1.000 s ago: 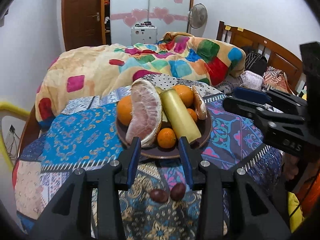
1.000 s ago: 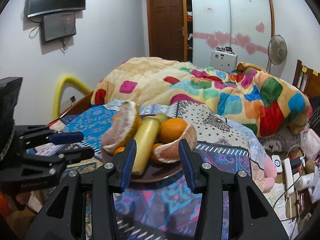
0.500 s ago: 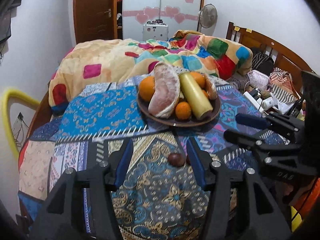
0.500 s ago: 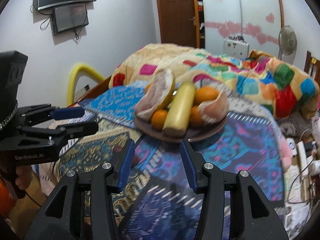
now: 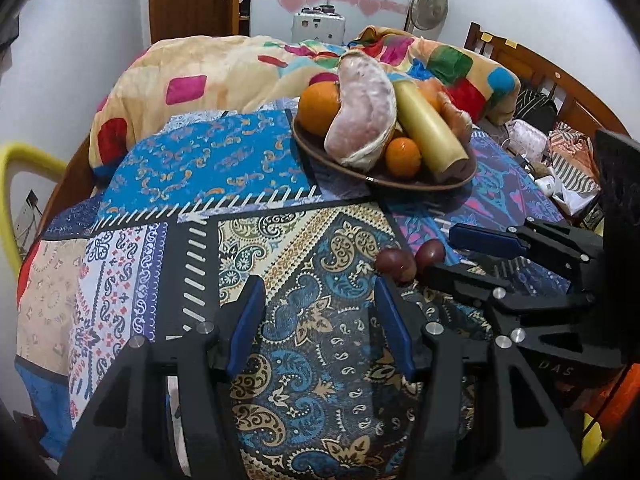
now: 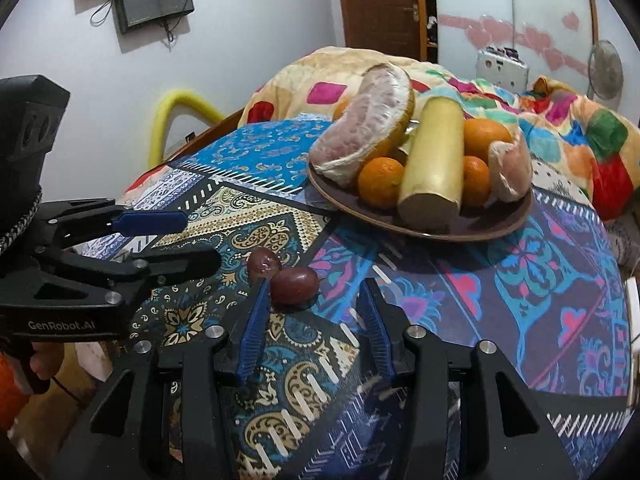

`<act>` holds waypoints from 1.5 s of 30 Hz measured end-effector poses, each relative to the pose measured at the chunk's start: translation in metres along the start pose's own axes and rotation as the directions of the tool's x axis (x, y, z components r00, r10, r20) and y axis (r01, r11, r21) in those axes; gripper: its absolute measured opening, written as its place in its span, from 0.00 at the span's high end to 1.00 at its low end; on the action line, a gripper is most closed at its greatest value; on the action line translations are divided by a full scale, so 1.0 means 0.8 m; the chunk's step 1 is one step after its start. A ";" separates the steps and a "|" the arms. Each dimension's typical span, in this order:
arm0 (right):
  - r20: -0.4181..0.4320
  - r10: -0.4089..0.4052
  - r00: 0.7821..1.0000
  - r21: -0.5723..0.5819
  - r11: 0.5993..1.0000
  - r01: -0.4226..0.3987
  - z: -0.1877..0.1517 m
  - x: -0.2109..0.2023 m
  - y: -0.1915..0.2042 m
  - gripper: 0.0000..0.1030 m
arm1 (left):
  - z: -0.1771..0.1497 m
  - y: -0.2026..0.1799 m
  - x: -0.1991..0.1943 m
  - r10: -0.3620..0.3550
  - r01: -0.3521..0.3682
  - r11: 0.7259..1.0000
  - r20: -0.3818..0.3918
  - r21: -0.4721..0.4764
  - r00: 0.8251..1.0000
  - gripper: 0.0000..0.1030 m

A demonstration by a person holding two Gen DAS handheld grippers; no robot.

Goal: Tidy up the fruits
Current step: 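Move the right gripper to the dark brown dates and grasp one, then grasp the other date with the left gripper while the right gripper lifts its date, then lower both dates onto the plate and open both grippers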

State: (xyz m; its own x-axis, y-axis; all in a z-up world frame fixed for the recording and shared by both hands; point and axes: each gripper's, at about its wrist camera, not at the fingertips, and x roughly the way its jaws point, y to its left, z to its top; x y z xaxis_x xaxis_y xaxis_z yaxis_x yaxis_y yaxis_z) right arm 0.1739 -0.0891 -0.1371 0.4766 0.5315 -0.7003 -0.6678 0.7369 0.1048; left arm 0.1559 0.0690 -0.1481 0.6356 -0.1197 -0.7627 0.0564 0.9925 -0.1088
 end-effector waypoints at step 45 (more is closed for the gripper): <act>0.155 -0.077 0.985 0.072 0.995 0.067 0.013 -0.063 -0.073 0.79 | 0.051 -0.064 0.034 -0.004 0.001 0.997 0.030 0.082 1.000 0.79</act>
State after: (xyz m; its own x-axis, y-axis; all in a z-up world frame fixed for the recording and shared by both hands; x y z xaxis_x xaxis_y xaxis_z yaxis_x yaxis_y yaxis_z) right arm 0.1949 -0.1546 -0.1006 0.6096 0.5310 -0.5885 -0.5917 0.7989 0.1079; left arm 0.2017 0.0157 -0.1370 0.6579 -0.1227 -0.7431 0.1206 0.9911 -0.0568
